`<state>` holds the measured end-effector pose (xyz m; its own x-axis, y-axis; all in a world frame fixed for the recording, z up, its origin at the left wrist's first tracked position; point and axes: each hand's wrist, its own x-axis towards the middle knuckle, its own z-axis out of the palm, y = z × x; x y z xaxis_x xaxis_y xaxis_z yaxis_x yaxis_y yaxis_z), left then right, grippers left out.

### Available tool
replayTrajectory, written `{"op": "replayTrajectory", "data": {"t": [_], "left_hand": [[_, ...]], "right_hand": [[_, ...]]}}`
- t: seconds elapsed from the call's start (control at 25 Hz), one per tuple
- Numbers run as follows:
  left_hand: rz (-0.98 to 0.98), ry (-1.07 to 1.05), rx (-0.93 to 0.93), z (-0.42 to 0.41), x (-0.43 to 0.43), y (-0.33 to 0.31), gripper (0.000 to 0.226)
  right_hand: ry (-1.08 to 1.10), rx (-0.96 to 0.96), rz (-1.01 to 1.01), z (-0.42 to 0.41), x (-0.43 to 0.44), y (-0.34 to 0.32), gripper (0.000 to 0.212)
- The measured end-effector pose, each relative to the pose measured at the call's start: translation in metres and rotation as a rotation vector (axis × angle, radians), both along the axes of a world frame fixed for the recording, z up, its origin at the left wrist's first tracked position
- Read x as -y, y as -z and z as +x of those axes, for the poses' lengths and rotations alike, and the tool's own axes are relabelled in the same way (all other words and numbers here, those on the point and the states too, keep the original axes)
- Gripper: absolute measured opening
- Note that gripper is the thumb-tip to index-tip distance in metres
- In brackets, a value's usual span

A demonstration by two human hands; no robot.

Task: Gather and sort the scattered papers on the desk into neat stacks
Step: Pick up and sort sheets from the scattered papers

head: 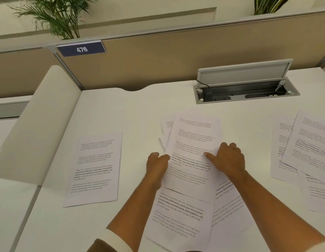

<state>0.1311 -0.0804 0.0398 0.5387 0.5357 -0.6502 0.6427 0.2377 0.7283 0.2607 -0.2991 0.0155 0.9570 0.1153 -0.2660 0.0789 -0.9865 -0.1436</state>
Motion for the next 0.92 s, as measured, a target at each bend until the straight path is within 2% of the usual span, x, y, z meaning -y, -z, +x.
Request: {"op": "replayTrajectory", "data": {"t": [0.12,0.2,0.24,0.32,0.4,0.48,0.52,0.64,0.72,0.76,0.84,0.92], "left_hand": [[0.027,-0.002,0.011,0.001,0.001,0.001,0.067],[0.054,0.006,-0.037,0.003,0.000,0.006,0.065],[0.053,0.000,-0.056,0.006,0.003,0.002,0.056],[0.073,0.001,-0.073,0.012,0.009,0.003,0.011],[0.066,0.011,-0.055,0.022,0.011,0.005,0.030],[0.044,0.032,-0.051,0.030,0.015,-0.001,0.016],[0.052,0.038,-0.063,0.034,0.017,-0.001,0.017],[0.244,0.111,-0.136,0.034,0.022,-0.002,0.023],[0.300,0.133,-0.112,0.031,0.023,0.002,0.009],[0.299,0.128,-0.076,0.029,0.022,0.002,0.003],[0.237,0.094,-0.025,0.028,0.015,0.004,0.006],[0.195,0.069,-0.046,0.027,0.004,0.000,0.041]], "right_hand": [[0.054,-0.083,0.029,0.011,0.009,-0.008,0.084],[0.034,-0.086,-0.044,0.015,0.018,-0.011,0.084],[-0.001,-0.074,-0.089,0.016,0.021,-0.012,0.084],[-0.057,-0.079,-0.100,0.019,0.021,-0.011,0.084],[-0.060,-0.138,-0.037,0.025,0.020,-0.012,0.079],[-0.058,-0.202,0.025,0.034,0.022,-0.013,0.069],[-0.047,-0.247,0.080,0.038,0.023,-0.013,0.062],[-0.027,-0.436,0.366,0.049,0.030,-0.017,0.045],[-0.032,-0.541,0.522,0.052,0.034,-0.025,0.034],[-0.025,-0.593,0.596,0.052,0.036,-0.029,0.029],[-0.033,-0.634,0.692,0.050,0.036,-0.032,0.031],[-0.085,-0.574,0.713,0.047,0.033,-0.036,0.031]]}}
